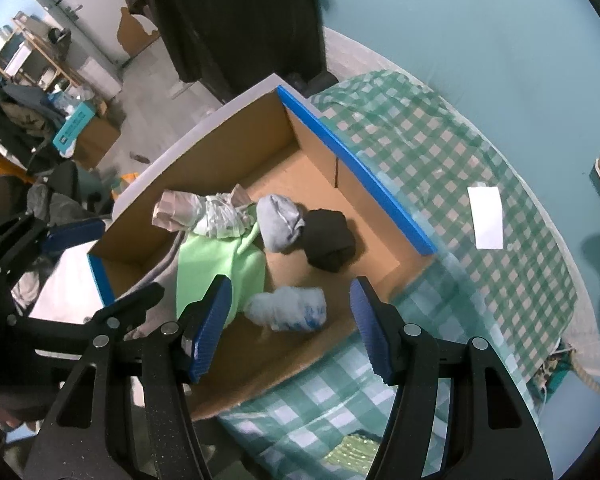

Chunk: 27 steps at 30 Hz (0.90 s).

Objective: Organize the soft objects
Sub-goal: 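Open both tools over the box, releasing the camouflage cloth and grey sock, then move both open tools back from the box over the bed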

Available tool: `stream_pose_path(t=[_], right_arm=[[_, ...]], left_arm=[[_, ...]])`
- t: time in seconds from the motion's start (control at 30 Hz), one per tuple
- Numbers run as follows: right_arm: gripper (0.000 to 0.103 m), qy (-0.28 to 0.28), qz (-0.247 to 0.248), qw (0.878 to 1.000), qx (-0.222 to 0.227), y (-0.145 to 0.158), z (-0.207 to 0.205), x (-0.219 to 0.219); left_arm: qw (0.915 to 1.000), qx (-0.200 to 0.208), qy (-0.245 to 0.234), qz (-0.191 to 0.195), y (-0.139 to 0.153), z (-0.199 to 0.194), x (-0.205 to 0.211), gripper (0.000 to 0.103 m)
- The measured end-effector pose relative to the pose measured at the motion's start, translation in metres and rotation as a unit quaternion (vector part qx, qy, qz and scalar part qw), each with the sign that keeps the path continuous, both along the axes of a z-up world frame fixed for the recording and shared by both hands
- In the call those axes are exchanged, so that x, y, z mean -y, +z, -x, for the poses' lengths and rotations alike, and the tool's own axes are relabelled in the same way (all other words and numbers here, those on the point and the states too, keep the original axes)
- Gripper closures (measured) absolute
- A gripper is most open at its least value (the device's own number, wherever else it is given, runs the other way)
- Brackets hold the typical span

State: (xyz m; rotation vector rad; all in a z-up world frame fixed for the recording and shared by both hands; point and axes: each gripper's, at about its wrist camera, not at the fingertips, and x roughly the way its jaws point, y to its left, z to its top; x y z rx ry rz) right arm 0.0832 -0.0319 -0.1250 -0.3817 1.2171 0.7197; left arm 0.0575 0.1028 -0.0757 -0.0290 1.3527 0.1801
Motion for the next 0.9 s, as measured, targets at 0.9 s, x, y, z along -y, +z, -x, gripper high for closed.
stream_pose_path(t=[0.9], right_arm=[[0.04, -0.059, -0.007, 0.998, 0.017, 0.017, 0.012, 0.123]], left_arm=[[0.9924, 0.017, -0.118, -0.029, 0.026, 0.008, 0.107, 0.027]])
